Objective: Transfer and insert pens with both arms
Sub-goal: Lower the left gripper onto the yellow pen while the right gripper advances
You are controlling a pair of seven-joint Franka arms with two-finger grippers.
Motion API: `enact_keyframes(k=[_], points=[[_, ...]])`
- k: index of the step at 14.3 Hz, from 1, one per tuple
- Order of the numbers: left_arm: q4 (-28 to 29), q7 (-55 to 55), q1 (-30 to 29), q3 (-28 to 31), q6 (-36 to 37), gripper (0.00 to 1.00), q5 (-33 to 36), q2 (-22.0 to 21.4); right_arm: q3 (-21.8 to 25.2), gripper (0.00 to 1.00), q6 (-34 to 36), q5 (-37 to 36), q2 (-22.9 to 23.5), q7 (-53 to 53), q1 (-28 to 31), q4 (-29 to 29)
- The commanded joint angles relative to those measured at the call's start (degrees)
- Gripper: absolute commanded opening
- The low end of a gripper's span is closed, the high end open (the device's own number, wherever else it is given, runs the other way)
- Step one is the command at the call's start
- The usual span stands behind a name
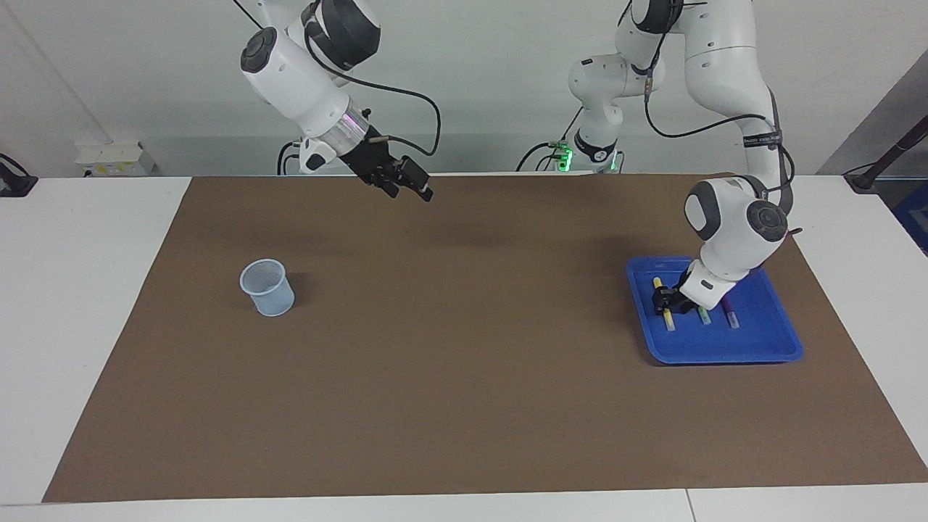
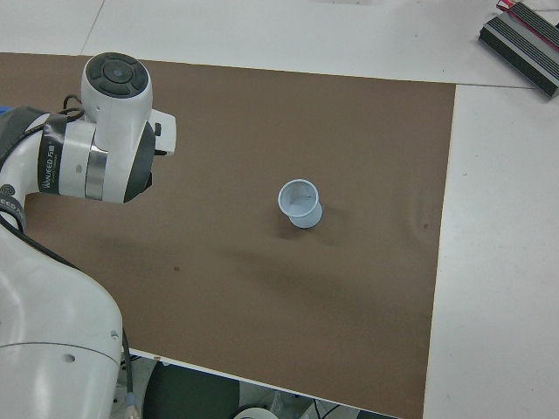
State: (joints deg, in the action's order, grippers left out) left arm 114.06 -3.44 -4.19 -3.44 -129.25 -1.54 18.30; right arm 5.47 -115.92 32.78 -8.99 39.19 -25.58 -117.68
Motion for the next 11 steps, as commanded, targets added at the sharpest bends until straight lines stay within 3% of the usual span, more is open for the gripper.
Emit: enact_keyframes(k=[1,4,7,11], points=[[0.73,-0.16,0.5,0.02,0.22,0.46,-0.74,0.16,-0.03,1.0,-2.37,3.25,0.02,0.44,-0.08,-0.8],[0.64,2.11,1.02,-0.16,0.58,0.36,-0.74,0.16,-0.02,1.0,-3.78,3.43,0.73,2.29,-2.27,-0.8],[0.73,4.75,2.34,-0.16,0.14,0.32,-0.74,0.16,-0.03,1.0,-6.68,3.52,0.81,5.71,-3.16,-0.8],[0.73,5.2,2.87,-0.16,0.23,0.13,-0.74,0.07,-0.11,1.0,-7.73,3.61,1.95,5.81,-4.48,-0.54]])
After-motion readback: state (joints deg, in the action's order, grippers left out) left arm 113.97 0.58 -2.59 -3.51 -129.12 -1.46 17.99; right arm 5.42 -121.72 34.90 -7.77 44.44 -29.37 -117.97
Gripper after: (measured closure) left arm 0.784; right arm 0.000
